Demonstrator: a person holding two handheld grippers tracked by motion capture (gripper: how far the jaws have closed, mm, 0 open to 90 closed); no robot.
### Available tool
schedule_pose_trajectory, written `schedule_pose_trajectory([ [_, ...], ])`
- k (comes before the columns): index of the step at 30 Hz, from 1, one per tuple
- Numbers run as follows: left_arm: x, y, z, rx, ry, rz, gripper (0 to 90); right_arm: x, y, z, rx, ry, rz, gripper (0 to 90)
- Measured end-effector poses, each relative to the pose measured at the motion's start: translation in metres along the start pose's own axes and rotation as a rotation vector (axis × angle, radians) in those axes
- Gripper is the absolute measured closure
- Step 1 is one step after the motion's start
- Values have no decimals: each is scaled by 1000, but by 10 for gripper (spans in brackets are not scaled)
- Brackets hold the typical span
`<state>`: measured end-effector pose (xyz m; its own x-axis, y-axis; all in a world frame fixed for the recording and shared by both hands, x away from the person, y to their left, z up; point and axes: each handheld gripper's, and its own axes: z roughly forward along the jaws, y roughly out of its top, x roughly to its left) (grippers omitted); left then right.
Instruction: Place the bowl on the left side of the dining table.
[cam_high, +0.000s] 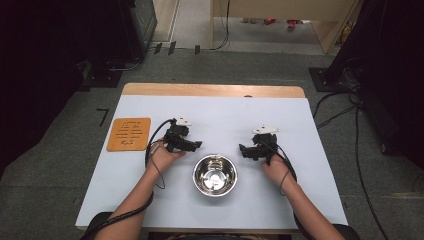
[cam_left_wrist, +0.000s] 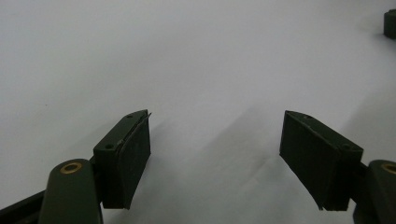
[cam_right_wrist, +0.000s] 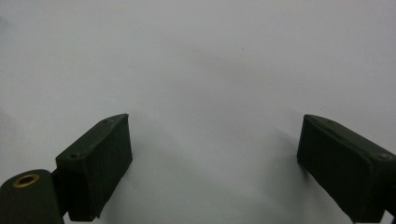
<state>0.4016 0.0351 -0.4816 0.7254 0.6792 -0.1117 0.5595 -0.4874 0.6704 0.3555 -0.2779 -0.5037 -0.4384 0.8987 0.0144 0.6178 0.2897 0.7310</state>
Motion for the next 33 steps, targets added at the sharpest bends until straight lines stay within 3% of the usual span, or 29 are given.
schedule_pose_trajectory([
  [8,-3,2,-3,12,-22,5,270,0,0,0,-1,0,0,100],
  [12,-5,3,-4,5,-35,10,323,0,0,0,-1,0,0,100],
  [26,-4,7,-15,-11,-62,6,264,0,0,0,-1,-1,-2,100],
  [28,-4,8,-18,-10,-80,-8,321,0,0,0,-3,-2,-5,100],
  [33,-4,8,-20,-9,-87,-9,345,0,0,0,-2,-1,-4,100],
])
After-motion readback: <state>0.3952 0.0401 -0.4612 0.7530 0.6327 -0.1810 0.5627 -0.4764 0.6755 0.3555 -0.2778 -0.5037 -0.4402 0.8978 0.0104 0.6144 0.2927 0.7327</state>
